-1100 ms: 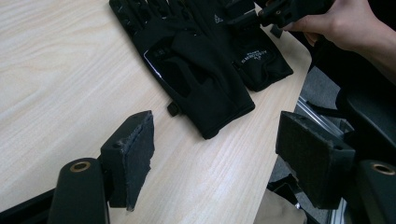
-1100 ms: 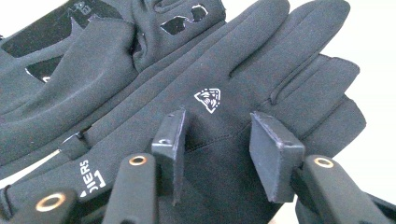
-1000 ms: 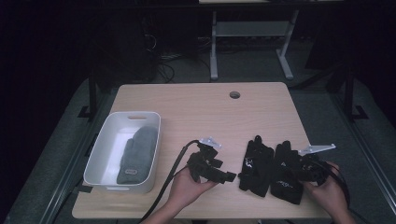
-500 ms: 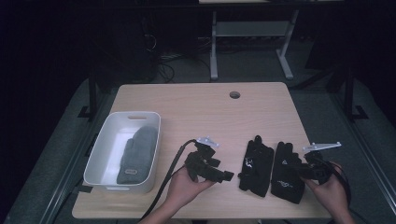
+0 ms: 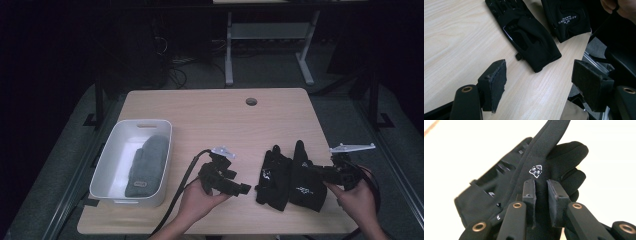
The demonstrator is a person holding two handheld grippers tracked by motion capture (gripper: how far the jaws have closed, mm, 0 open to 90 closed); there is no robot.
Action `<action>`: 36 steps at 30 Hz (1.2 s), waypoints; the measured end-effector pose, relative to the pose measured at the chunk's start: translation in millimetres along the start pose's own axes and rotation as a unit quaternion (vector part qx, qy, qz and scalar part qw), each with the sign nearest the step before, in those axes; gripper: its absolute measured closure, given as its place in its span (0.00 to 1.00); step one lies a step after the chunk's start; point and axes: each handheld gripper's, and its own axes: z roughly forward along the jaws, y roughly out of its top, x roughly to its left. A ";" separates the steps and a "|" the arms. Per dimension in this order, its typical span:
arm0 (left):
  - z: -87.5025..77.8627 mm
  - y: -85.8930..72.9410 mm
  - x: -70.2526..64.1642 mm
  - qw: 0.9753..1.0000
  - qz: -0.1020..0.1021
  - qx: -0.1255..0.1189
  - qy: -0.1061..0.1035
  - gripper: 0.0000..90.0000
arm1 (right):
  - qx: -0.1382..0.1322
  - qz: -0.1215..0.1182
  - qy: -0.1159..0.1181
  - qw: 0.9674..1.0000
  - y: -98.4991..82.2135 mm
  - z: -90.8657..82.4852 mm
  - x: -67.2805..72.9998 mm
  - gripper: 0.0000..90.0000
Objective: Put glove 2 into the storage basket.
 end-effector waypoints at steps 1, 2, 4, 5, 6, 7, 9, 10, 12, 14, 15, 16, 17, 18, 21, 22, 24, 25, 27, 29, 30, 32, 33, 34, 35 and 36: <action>-0.2 0.0 0.2 1.000 0.000 -0.001 0.000 0.31 | -0.002 -0.001 0.004 1.000 3.3 0.7 2.8 0.85; -0.4 -0.1 0.2 1.000 -0.002 -0.003 0.000 0.31 | -0.003 0.001 0.006 1.000 6.5 1.6 6.2 0.85; -0.7 -0.1 0.4 1.000 -0.003 -0.003 0.000 0.31 | -0.004 -0.005 0.012 1.000 12.8 5.3 12.4 0.85; -0.7 -0.2 0.2 1.000 -0.003 -0.003 0.000 0.31 | -0.003 -0.006 0.014 1.000 15.4 7.6 15.4 0.85; -0.7 -0.4 0.1 1.000 -0.002 -0.004 0.000 0.31 | -0.002 -0.006 0.016 1.000 17.8 10.2 18.4 0.85; -0.8 -0.5 0.1 1.000 -0.001 -0.003 0.000 0.31 | -0.001 -0.006 0.020 1.000 20.0 13.2 21.0 0.85; -1.4 -0.9 0.4 1.000 0.000 -0.002 0.000 0.31 | 0.001 -0.005 0.022 1.000 23.7 19.3 26.3 0.84; -1.6 -1.2 0.6 1.000 -0.001 -0.003 0.000 0.31 | 0.002 -0.004 0.026 1.000 25.2 22.6 28.6 0.84; -2.3 -1.8 1.2 1.000 -0.002 -0.003 0.000 0.31 | 0.006 -0.003 0.027 1.000 28.0 28.7 33.5 0.84; -2.8 -2.4 1.8 1.000 -0.003 -0.003 0.001 0.31 | 0.010 -0.002 0.029 1.000 30.0 34.8 37.7 0.83; -2.7 -2.9 2.0 1.000 -0.004 -0.004 0.001 0.31 | 0.013 -0.001 0.028 1.000 30.7 37.7 39.8 0.83; -2.8 -3.3 2.4 1.000 -0.003 -0.003 0.001 0.31 | 0.017 0.000 0.025 1.000 31.5 40.5 41.9 0.83; -2.6 -3.8 2.7 1.000 -0.004 -0.003 0.000 0.31 | 0.018 -0.003 0.023 1.000 31.7 43.3 42.7 0.83; -2.4 -4.3 3.0 1.000 -0.005 -0.003 0.000 0.31 | 0.019 0.000 0.024 1.000 31.8 45.6 43.7 0.83; -1.7 -5.5 3.8 1.000 -0.004 0.000 0.000 0.31 | 0.024 0.005 0.026 0.999 30.5 53.3 46.5 0.81; -1.6 -5.9 3.9 1.000 -0.005 -0.001 0.000 0.31 | 0.027 0.007 0.026 0.999 29.8 55.8 47.7 0.81; -1.5 -6.4 4.0 1.000 -0.005 0.001 0.000 0.31 | 0.032 0.003 0.024 0.999 28.0 60.3 49.1 0.79; -1.3 -6.8 3.9 1.000 -0.006 0.001 0.001 0.31 | 0.036 0.003 0.020 0.999 27.4 62.2 49.7 0.77; -0.9 -7.7 4.2 1.000 -0.005 0.002 0.001 0.31 | 0.044 0.004 0.019 0.999 25.8 65.2 49.5 0.72; -0.4 -8.5 4.9 1.000 -0.006 0.003 0.001 0.31 | 0.043 0.008 0.025 0.999 24.6 64.3 48.8 0.66; 0.0 -8.9 5.1 1.000 -0.006 0.004 0.002 0.31 | 0.039 0.007 0.027 0.999 24.1 62.1 48.5 0.65; 1.3 -9.5 5.5 1.000 -0.008 0.004 0.001 0.31 | 0.031 0.006 0.027 0.999 22.8 56.4 47.0 0.64; 2.0 -9.9 5.4 1.000 -0.009 0.004 0.001 0.31 | 0.032 0.006 0.025 0.999 21.8 53.7 46.3 0.65; 2.4 -10.1 5.3 1.000 -0.007 0.005 0.001 0.31 | 0.032 0.004 0.022 0.999 20.3 51.0 45.7 0.66; 3.1 -10.6 4.8 1.000 -0.008 0.005 0.001 0.31 | 0.030 -0.001 0.019 0.999 18.2 48.8 44.8 0.68; 4.0 -11.0 4.9 1.000 -0.007 0.006 0.001 0.31 | 0.033 -0.002 0.014 0.999 15.6 46.3 44.7 0.72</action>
